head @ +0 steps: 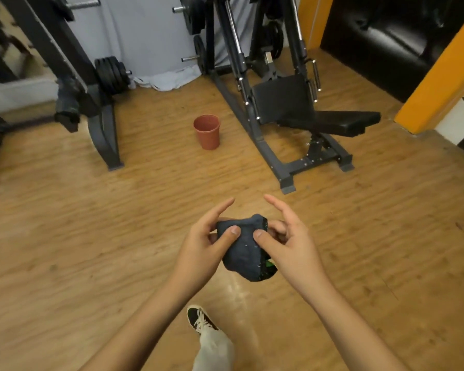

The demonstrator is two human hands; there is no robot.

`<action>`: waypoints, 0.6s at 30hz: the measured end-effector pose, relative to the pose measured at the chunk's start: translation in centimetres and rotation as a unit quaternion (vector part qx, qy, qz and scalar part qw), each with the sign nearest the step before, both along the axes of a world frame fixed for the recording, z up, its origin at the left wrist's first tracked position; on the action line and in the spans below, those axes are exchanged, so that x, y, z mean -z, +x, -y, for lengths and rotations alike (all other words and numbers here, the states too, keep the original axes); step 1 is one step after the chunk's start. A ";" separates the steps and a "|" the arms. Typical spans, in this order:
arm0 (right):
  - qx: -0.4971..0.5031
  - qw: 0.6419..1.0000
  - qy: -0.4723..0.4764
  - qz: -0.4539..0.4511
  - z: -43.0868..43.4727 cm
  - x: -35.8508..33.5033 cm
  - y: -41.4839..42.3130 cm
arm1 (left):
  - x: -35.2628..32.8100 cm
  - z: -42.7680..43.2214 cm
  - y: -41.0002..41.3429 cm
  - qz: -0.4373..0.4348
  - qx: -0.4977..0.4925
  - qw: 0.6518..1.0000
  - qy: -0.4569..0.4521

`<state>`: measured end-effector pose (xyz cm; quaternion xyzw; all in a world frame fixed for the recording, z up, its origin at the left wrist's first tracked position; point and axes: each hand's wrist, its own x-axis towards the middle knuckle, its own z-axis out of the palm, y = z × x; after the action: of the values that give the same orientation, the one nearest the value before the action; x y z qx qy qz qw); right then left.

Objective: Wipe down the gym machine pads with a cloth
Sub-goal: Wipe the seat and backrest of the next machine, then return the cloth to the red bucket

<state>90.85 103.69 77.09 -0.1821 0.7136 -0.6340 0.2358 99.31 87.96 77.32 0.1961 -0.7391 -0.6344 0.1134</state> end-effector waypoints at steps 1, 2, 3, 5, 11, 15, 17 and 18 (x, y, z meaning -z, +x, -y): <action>0.001 1.000 -0.001 0.002 2.7 0.4 -2.0 | 0.3 2.7 -2.0 0.001 0.005 1.000 -0.002; 0.005 1.000 0.000 0.002 5.5 0.7 -3.9 | 0.4 5.5 -3.9 0.002 0.009 1.000 -0.003; 0.012 1.000 0.001 -0.002 8.4 1.0 -5.8 | 0.6 8.3 -5.9 -0.001 0.013 1.000 -0.005; 0.041 0.999 -0.003 0.001 13.8 1.6 -9.4 | 0.8 13.8 -10.1 -0.002 0.032 0.999 -0.001; 0.081 0.997 -0.014 -0.006 29.1 3.0 -20.1 | 2.1 28.7 -22.5 0.000 0.023 1.000 -0.009; 0.096 0.995 -0.024 0.011 37.2 4.1 -29.3 | 2.9 37.2 -31.9 0.009 0.048 0.999 -0.017; 0.095 0.995 -0.011 0.010 41.1 4.9 -34.1 | 3.8 41.4 -36.7 0.015 0.053 0.998 -0.023; 0.092 0.996 -0.002 0.003 43.1 5.4 -36.6 | 4.3 43.4 -39.2 0.017 0.053 0.998 -0.025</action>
<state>54.28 60.62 71.74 -0.1143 0.7254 -0.6551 0.1777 60.11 44.55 73.06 0.1641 -0.7661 -0.6173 0.0718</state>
